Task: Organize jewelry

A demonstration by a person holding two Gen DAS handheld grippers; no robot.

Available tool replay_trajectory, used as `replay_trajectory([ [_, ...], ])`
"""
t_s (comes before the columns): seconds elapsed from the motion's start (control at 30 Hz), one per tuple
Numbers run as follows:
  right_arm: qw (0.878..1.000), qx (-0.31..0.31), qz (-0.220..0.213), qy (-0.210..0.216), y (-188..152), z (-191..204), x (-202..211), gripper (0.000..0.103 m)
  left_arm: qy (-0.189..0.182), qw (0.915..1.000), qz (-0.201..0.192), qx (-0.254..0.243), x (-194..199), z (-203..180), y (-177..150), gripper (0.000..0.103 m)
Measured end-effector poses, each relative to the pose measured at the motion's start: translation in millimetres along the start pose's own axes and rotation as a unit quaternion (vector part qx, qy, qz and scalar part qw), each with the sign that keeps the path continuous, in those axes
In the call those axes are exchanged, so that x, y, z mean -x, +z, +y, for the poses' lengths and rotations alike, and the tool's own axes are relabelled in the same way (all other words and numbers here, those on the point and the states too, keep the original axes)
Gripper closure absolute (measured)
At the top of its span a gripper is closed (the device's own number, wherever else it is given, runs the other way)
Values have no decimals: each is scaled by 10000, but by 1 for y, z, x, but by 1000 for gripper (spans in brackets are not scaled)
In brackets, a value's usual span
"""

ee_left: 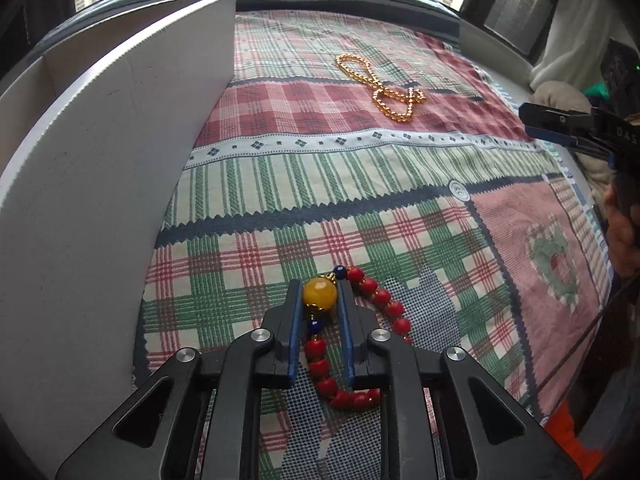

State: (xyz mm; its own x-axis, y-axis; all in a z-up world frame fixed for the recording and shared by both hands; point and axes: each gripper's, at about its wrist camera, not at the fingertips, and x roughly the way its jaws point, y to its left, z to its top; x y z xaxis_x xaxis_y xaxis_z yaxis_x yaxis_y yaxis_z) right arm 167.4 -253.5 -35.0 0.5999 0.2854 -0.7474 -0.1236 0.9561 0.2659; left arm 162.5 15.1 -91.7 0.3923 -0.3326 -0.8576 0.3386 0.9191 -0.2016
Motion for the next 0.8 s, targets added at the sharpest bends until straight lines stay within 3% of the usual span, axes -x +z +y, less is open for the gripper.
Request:
replay_trajectory([
  [0.07,9992,-244,296,90,39,-10,-43,31,-166,9995,-43,265,5,3,-3,88],
  [0.17,9969,-329,649,-291,78,-12,-104,31,-327,9979,-149,539,16,4,-7,88],
  [0.23,9963,-179,580,-603,90,2,-132,31,-412,9969,-191,644,20,5,-8,88],
  [0.33,9959,272,466,-731,96,35,-162,31,-412,9964,-214,715,22,7,-8,88],
  [0.4,9880,651,858,-1109,95,53,-188,33,-425,9957,-223,798,24,11,-8,88],
  [0.47,9858,678,864,-1270,93,57,-188,56,-466,9948,-256,871,29,13,-7,88],
  [0.5,9853,644,937,-1272,94,57,-186,88,-495,9944,-288,884,32,14,-7,88],
  [0.57,9866,552,1153,-1011,92,54,-180,88,-533,9941,-356,874,40,12,-6,88],
  [0.6,9872,585,1149,-938,89,53,-174,94,-568,9938,-397,868,44,10,-5,88],
  [0.8,9976,158,663,-81,80,30,-100,95,-733,9917,-558,894,66,-4,1,88],
])
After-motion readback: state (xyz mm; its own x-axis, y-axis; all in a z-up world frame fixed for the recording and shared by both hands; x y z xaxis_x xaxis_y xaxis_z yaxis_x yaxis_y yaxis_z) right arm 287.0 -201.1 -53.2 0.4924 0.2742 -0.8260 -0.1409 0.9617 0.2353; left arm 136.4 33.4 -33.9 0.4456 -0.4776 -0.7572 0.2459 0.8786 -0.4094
